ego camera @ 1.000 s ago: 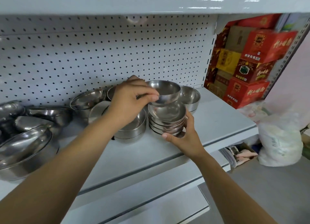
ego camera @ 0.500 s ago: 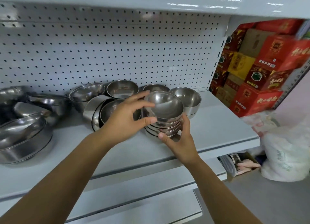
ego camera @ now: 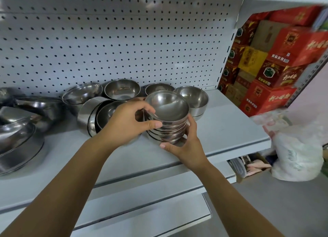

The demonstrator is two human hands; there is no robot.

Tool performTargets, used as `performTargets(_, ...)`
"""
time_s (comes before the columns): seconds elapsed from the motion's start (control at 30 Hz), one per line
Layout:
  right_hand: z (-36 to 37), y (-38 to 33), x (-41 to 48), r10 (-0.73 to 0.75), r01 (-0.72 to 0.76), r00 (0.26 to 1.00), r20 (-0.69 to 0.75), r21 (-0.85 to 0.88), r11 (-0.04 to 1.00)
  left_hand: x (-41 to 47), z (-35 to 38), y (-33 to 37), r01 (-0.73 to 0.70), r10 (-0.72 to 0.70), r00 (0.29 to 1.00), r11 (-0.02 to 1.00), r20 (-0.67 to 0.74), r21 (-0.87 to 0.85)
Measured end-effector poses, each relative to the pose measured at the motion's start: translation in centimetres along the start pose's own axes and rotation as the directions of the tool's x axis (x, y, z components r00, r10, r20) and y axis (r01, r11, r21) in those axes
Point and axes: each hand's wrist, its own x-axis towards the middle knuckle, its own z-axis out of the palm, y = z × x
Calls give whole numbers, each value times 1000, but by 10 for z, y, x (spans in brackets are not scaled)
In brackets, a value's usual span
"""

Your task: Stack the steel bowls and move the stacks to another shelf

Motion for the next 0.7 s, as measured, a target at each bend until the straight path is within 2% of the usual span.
performTargets(0.17,-2,3,1,67,-67,998,-12,-4,998,-2,3,-5,16,-17,1000,998,-17,-54)
performTargets(0.47,-4,-12,-22,36,-36,988,-152,4,999,-1,8,8,10,-10,1000,983,2,-184)
performTargets(0.6,-31,-21,-44,38,-37,978,-204,9,999,-2,32,32,-65,68,998,975,6,-213)
performTargets(0.7,-66,-23,-62,56,-55,963,-264,12,998,2,62,59,-61,83,995,946,54,-317)
